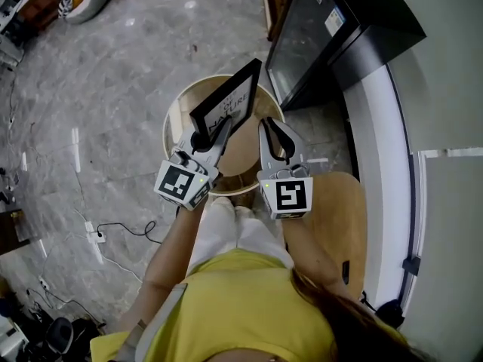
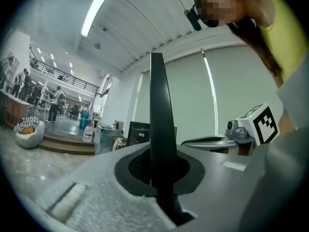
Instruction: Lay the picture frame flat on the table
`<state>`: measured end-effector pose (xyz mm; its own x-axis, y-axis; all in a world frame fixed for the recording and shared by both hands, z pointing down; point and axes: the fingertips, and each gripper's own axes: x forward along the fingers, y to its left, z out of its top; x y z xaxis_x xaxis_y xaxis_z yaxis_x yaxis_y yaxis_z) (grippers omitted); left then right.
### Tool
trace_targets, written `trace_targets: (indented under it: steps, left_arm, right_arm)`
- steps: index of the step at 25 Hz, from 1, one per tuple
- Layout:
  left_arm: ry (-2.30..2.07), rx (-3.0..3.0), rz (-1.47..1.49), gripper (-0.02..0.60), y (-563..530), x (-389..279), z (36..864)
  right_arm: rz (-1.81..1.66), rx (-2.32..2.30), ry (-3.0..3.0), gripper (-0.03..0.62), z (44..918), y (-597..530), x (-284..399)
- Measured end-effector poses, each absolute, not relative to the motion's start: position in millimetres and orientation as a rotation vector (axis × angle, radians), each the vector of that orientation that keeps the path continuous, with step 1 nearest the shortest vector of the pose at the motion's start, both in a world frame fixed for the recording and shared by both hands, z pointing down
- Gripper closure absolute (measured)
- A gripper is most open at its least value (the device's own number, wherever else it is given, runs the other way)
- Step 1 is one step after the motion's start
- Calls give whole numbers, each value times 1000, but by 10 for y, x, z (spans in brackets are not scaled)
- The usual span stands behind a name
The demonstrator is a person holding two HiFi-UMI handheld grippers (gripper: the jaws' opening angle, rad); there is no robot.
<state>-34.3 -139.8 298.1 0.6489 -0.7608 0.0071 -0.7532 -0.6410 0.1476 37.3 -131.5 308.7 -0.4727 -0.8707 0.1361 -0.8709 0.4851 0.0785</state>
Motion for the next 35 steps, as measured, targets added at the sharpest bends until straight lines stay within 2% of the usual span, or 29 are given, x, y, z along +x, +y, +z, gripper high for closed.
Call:
trace_targets:
  steps: [16,29,35]
  left_arm:
    - [-617,2859,-99,571,-1323,-593,3490]
    - [-236,2886,-110,569,-994,-840,3431]
    - [-219,2876,-131,569,-963,-842,3432]
  right_arm:
    - [96,1266,-2599,482,3713,-1383,-32]
    - [72,990,-2817,473,3534,-1058,-386]
    - [139,1004,-2845,493,3512,-1000,-378]
